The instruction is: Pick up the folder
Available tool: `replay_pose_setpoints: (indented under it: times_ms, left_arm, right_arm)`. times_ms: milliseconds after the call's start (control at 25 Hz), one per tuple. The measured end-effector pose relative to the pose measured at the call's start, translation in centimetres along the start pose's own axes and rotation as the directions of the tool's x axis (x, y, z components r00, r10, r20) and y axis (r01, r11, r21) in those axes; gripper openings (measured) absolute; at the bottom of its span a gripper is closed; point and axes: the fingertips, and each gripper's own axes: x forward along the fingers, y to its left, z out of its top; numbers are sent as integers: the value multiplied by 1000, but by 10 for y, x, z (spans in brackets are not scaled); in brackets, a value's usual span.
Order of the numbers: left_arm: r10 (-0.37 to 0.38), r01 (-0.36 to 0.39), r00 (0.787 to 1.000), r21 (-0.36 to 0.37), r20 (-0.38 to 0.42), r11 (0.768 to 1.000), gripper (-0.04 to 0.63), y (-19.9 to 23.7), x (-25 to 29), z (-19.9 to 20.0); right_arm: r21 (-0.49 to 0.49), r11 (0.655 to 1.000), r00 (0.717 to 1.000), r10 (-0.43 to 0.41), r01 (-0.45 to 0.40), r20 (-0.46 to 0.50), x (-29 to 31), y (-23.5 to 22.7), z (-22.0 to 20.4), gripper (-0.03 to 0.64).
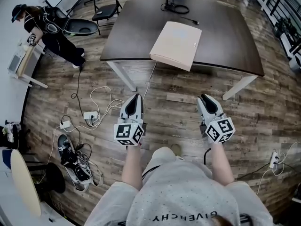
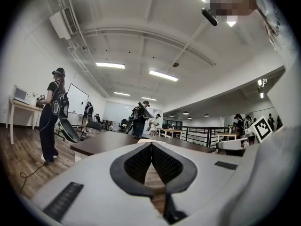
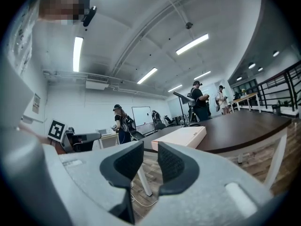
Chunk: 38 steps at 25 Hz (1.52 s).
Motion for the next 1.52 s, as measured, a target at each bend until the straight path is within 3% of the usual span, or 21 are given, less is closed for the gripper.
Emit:
replay_pose_setpoints:
  times_ms: [320,680,1520]
  left_arm:
    - [44,-45,999,-14,-11,999,-2,19,6,-4]
    - [32,-32,999,-27,-17,999,-2,47,49,-9]
    - [-124,117,987,-71,-102,991,-2,65,203,-38]
  right_arm:
    - [60,998,1000,25,-24,-15,22,-4,-8,94]
    - [133,991,1000,6,-4,-12,63,-27,-11,95]
    - [281,957,996,-63,76,-55,155,-102,-22,121]
